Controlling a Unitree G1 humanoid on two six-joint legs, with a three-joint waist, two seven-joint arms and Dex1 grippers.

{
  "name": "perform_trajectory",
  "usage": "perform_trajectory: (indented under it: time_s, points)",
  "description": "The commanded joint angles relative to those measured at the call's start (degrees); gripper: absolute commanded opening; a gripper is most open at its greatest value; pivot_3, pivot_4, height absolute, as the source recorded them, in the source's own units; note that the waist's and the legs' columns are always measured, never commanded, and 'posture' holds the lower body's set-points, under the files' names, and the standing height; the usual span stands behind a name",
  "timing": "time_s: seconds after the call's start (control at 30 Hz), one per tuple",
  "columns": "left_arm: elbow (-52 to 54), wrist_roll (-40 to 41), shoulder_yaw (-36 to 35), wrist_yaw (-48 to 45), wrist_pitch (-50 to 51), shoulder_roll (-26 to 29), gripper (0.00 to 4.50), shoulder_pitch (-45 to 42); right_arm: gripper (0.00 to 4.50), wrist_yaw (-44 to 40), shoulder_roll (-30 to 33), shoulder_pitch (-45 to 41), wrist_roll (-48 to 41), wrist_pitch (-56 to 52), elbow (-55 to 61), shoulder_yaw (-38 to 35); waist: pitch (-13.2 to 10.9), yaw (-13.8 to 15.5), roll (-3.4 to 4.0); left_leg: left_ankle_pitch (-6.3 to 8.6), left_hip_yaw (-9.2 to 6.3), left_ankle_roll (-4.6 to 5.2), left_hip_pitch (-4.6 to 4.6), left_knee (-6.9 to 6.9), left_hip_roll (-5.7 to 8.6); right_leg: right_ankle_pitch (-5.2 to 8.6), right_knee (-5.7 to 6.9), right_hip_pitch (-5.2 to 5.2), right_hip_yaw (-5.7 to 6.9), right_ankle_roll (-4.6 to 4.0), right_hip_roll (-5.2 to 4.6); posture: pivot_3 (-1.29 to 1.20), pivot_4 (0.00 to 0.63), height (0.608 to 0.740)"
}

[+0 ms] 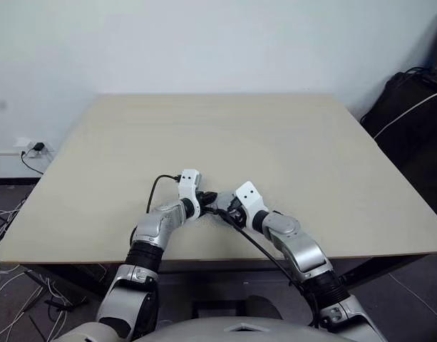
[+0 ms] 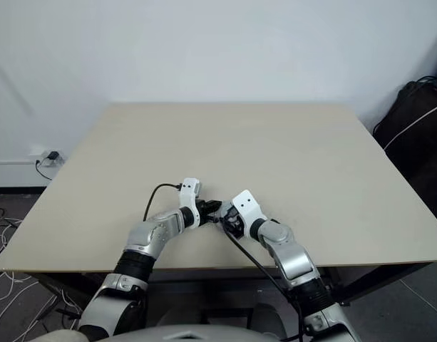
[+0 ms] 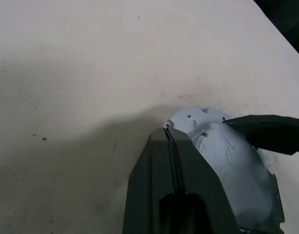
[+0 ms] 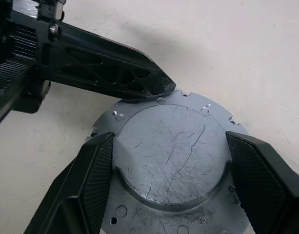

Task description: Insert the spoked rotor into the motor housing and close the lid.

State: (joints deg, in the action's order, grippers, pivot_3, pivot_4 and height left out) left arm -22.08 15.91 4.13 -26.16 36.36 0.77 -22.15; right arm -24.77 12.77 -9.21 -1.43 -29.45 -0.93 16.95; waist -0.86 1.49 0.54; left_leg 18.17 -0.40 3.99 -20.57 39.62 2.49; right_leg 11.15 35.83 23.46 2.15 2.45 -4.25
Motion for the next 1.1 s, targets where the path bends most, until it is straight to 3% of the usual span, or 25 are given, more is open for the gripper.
perform_trajectory:
  time_s: [0.03, 0.43, 0.57, 0.8, 1.1]
  points:
    - [1.4, -1.93, 4.76, -2.77, 2.83, 1.44, 0.0, 0.42, 3.22, 0.46, 0.27, 0.67, 0.6, -1.76, -0.29, -0.22, 0.09, 0.0, 0.01, 0.0, 0.0, 0.0, 0.0, 0.0, 0.0, 0.0, 0.0, -0.01, 0.0, 0.0, 0.0, 0.0, 0.0, 0.74]
    - [3.45, -4.71, 8.89, -5.08, 2.26, 2.2, 0.0, 1.85, 3.22, 0.48, 0.14, 0.91, 0.35, -2.29, -0.09, -0.3, 0.42, 0.36, 0.19, 0.01, -0.13, 0.02, 0.09, 0.0, 0.03, 0.01, -0.02, 0.03, 0.01, -0.01, -0.1, 0.0, 0.0, 0.74]
    - [3.46, -4.95, 8.74, -4.89, 2.32, 1.9, 0.0, 1.96, 4.47, -0.37, 0.68, 1.88, -0.48, -3.42, 0.81, -1.06, 0.46, 0.53, 0.18, 0.02, -0.15, 0.03, 0.09, 0.0, 0.05, 0.01, -0.03, 0.03, 0.02, -0.01, -0.11, 0.0, 0.0, 0.74]
    - [4.4, -4.9, 8.55, -4.44, 2.42, 1.37, 0.0, 2.74, 4.47, -3.7, 5.95, 7.67, -2.77, -5.82, 8.22, -3.24, 0.52, 1.2, 0.15, 0.07, -0.23, 0.13, 0.08, 0.0, 0.14, 0.09, -0.06, -0.01, 0.05, 0.11, -0.21, 0.0, 0.0, 0.74]
    - [5.57, -4.58, 8.01, -4.29, 2.67, 1.36, 0.0, 3.74, 4.47, -9.66, 10.46, 15.27, -16.52, -8.4, 21.36, -16.77, 0.53, 1.26, 0.07, 0.2, -0.24, 0.34, -0.02, 0.01, 0.23, 0.18, -0.15, 0.01, 0.05, 0.27, -0.38, 0.0, 0.0, 0.74]
